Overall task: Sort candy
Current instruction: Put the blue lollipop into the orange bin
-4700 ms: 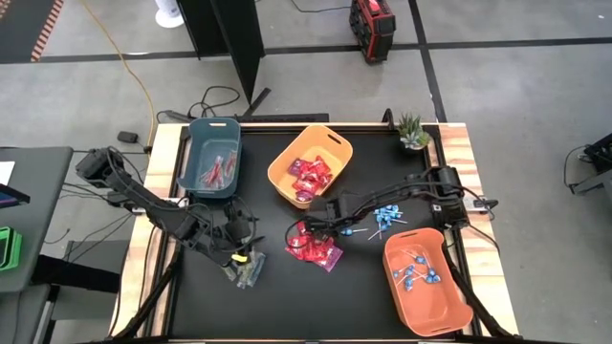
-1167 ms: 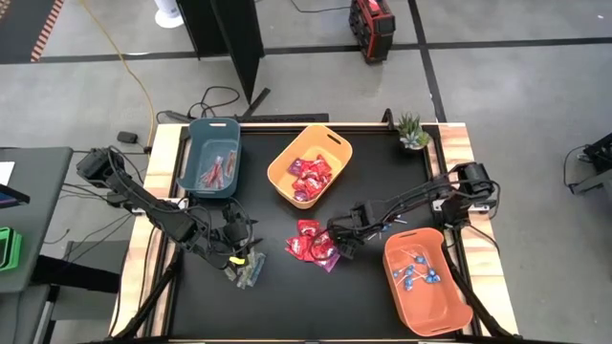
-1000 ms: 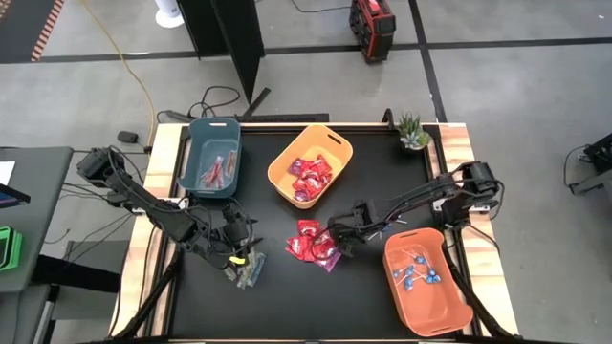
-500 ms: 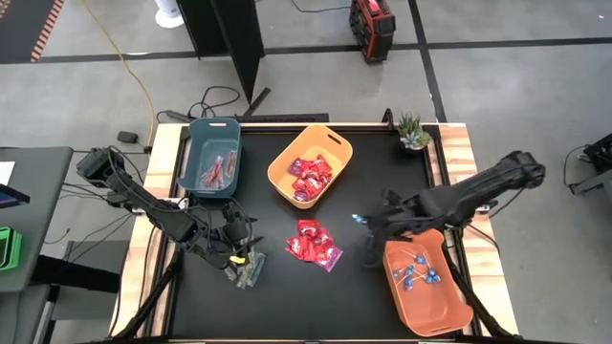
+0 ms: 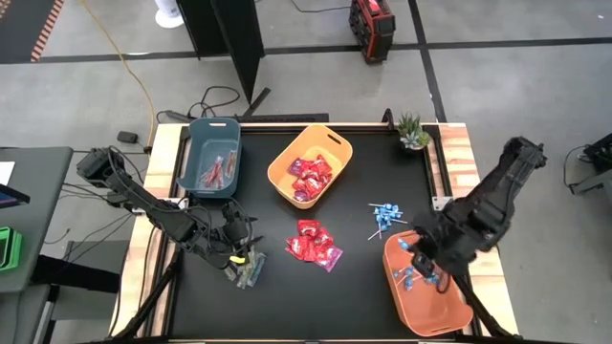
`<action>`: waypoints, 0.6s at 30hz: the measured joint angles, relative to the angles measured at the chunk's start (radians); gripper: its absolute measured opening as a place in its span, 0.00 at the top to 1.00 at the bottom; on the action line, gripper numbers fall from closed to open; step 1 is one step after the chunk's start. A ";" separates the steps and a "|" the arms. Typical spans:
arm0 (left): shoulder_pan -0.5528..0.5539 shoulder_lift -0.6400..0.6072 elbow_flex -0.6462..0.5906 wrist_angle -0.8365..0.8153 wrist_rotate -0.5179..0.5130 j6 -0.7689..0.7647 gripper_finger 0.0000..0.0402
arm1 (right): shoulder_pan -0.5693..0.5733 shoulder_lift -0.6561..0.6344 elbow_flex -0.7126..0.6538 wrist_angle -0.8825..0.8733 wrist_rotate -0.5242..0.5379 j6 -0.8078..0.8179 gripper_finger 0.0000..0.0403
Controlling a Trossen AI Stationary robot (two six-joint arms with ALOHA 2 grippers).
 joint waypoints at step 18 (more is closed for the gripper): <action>0.098 0.033 0.000 0.084 -0.038 -0.068 0.37 | 0.156 0.283 0.000 -0.047 -0.008 0.470 0.46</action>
